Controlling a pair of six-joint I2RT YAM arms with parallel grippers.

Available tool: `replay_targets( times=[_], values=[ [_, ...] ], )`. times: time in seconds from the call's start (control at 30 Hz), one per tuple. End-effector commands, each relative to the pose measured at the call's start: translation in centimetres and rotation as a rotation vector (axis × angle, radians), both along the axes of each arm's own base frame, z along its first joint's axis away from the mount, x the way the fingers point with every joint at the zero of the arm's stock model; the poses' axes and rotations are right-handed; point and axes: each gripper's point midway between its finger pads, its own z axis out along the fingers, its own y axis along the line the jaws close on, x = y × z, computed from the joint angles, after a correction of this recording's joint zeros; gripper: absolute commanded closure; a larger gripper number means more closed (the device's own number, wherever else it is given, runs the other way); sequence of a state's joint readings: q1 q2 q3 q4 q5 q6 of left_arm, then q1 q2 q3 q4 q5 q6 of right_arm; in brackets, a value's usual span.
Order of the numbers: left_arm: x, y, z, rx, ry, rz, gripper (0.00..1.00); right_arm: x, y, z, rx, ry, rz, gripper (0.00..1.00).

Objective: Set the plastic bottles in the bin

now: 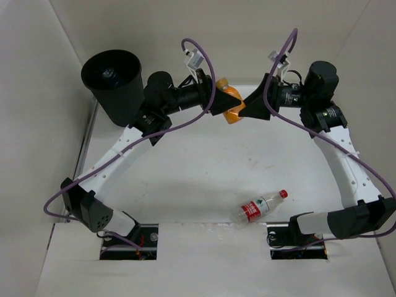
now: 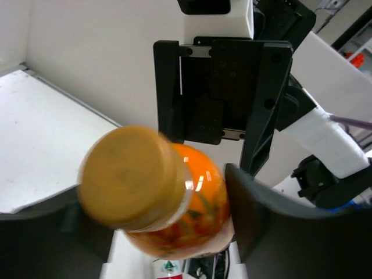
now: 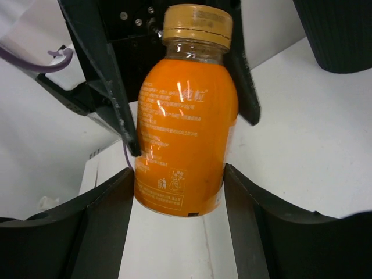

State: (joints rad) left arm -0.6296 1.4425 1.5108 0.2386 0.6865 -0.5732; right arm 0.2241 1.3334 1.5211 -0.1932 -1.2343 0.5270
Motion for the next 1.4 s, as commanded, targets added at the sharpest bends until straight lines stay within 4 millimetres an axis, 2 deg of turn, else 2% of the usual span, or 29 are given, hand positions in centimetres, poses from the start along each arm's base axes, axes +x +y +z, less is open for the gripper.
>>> replay_targets(
  times=[0.0,0.07,0.1,0.13,0.23,0.3,0.4,0.43,0.5,0.53,0.63,0.73,0.9,1.03,1.1,1.13,1.17,1.23,1.27,1.3,1.37],
  values=[
    [-1.3,0.4,4.0,-0.069,-0.109,-0.019,0.53,-1.3,0.0,1.3,0.020,-0.072,0.020,0.78],
    [-0.8,0.7,4.1,-0.064,-0.110,-0.007,0.70,-1.2,-0.1,0.8,0.017,-0.059,0.021,0.37],
    [-0.6,1.0,4.1,-0.062,-0.117,-0.003,0.76,-1.0,-0.3,0.6,0.015,-0.054,0.009,0.30],
    [-0.2,1.5,4.2,-0.058,-0.123,0.007,0.78,-0.9,-0.5,0.3,0.013,-0.048,0.004,0.00],
    [1.4,3.9,4.9,-0.039,-0.168,0.060,0.81,0.0,-1.6,-1.0,-0.001,-0.025,-0.022,0.00],
    [3.4,6.9,5.5,-0.006,-0.231,0.137,0.81,1.4,-3.0,-2.6,-0.015,-0.012,-0.087,0.00],
    [7.9,13.7,6.6,0.072,-0.351,0.325,0.83,3.1,-5.6,-4.9,-0.046,-0.012,-0.201,0.00],
    [9.7,16.7,6.9,0.109,-0.402,0.403,0.84,3.6,-6.4,-5.7,-0.062,-0.015,-0.243,0.00],
    [12.5,21.4,7.2,0.169,-0.468,0.523,0.84,4.0,-7.3,-7.0,-0.100,-0.029,-0.306,0.00],
    [14.2,24.4,7.0,0.209,-0.499,0.603,0.84,4.1,-7.6,-7.6,-0.122,-0.039,-0.336,0.00],
    [18.7,31.5,5.1,0.324,-0.546,0.764,0.86,4.1,-8.6,-9.0,-0.187,-0.063,-0.437,0.00],
    [22.8,36.4,2.3,0.426,-0.557,0.889,0.86,3.5,-10.1,-10.0,-0.251,-0.096,-0.559,0.00],
    [28.4,41.0,-3.1,0.561,-0.535,0.973,0.85,1.4,-12.1,-12.1,-0.395,-0.135,-0.694,0.00],
    [31.2,43.9,-5.6,0.609,-0.506,1.036,0.84,-0.3,-13.5,-13.8,-0.482,-0.103,-0.702,0.00],
    [31.9,44.8,-6.3,0.626,-0.498,1.050,0.80,-1.0,-13.9,-14.4,-0.517,-0.106,-0.706,0.00],
    [32.0,45.1,-6.5,0.628,-0.494,1.057,0.73,-1.1,-14.1,-14.5,-0.526,-0.103,-0.713,0.00],
    [32.0,45.2,-6.7,0.629,-0.487,1.060,0.60,-1.1,-14.3,-14.6,-0.529,-0.096,-0.721,0.00],
    [31.7,45.2,-6.5,0.627,-0.485,1.067,0.16,-0.6,-15.0,-15.0,-0.546,-0.084,-0.745,0.00],
    [31.3,45.1,-6.1,0.622,-0.480,1.080,0.04,-0.3,-15.3,-15.4,-0.564,-0.075,-0.753,0.00],
    [30.8,45.1,-5.3,0.618,-0.479,1.099,0.00,0.1,-15.8,-16.0,-0.597,-0.074,-0.764,0.00],
    [29.2,44.5,-3.4,0.602,-0.482,1.134,0.00,0.4,-16.5,-17.5,-0.693,-0.095,-0.751,0.00]
  ],
)
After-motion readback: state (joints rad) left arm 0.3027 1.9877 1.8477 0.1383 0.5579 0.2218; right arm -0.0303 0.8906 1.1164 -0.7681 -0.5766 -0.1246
